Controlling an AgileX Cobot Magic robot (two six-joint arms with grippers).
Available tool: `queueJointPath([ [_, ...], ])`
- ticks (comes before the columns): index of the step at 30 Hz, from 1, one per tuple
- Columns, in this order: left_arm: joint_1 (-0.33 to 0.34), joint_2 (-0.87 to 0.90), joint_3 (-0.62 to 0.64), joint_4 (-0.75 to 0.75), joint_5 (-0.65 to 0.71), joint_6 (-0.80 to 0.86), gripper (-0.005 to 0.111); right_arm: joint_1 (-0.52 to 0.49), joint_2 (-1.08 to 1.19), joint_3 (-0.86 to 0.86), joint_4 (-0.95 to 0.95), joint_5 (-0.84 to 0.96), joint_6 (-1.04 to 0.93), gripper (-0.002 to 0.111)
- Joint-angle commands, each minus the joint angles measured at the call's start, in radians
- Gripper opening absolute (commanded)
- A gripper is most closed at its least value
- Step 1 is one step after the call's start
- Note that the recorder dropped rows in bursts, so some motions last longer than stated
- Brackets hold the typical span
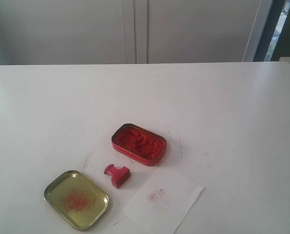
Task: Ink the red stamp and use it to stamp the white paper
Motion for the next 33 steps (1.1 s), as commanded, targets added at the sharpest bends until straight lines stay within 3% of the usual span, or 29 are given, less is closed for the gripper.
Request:
queueJointPath([
  [1,0.026,-0.076,0.064,-0.005,-0.020,-0.002,0.000,0.003,-0.006,0.003,-0.008,-0.006,-0.002,0.000],
  [9,0.033,-0.169,0.125,-0.008,-0.022,-0.004,0.000,0.003,-0.006,0.003,-0.008,-0.006,-0.002,0.000],
  [33,0.033,-0.169,0.125,0.017,-0.029,-0.046,0.000,0.003,-0.006,0.003,-0.008,-0.006,-0.002,0.000],
])
